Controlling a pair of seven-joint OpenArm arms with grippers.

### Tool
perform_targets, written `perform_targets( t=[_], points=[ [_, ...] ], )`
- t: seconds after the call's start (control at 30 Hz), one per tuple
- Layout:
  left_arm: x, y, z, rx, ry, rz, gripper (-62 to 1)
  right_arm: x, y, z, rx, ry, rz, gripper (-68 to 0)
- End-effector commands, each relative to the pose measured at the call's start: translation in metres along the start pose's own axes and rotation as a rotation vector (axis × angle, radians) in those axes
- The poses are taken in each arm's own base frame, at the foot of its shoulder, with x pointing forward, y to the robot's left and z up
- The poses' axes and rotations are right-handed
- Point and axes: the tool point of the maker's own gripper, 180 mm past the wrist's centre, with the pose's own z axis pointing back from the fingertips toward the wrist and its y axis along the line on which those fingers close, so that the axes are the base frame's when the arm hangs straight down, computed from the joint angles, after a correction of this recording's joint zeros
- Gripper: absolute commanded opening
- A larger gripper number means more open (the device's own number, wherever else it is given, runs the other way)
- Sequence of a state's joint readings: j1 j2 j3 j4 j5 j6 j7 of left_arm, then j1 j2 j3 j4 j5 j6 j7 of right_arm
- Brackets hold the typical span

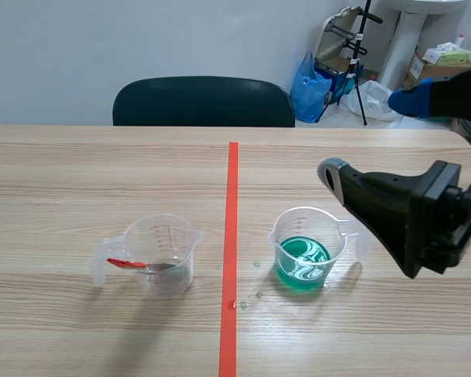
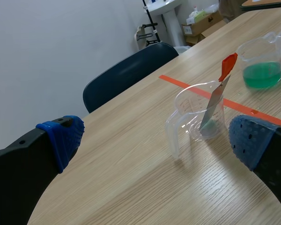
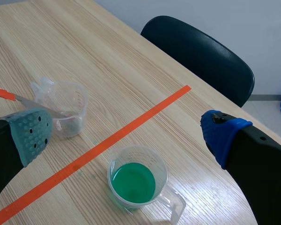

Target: Do the redox reaction experiment

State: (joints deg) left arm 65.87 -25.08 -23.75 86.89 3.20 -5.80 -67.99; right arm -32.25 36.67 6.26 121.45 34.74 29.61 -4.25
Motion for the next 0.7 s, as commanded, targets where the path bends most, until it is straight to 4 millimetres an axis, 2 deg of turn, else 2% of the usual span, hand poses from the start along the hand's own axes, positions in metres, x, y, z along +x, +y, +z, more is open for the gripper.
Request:
perform_targets(
  t=[0.0, 0.67],
  points=[
    [0.0088, 0.004, -0.0021, 0.01, -0.035, -0.01, 1.4, 0.0053, -0.0013, -0.001, 0.001, -0.022, 0.005, 0.4],
    [0.0102, 0.0047, -0.0021, 0.014, -0.043, -0.009, 1.4, 0.0054, -0.0012, -0.001, 0.001, -0.022, 0.004, 0.4]
  ],
)
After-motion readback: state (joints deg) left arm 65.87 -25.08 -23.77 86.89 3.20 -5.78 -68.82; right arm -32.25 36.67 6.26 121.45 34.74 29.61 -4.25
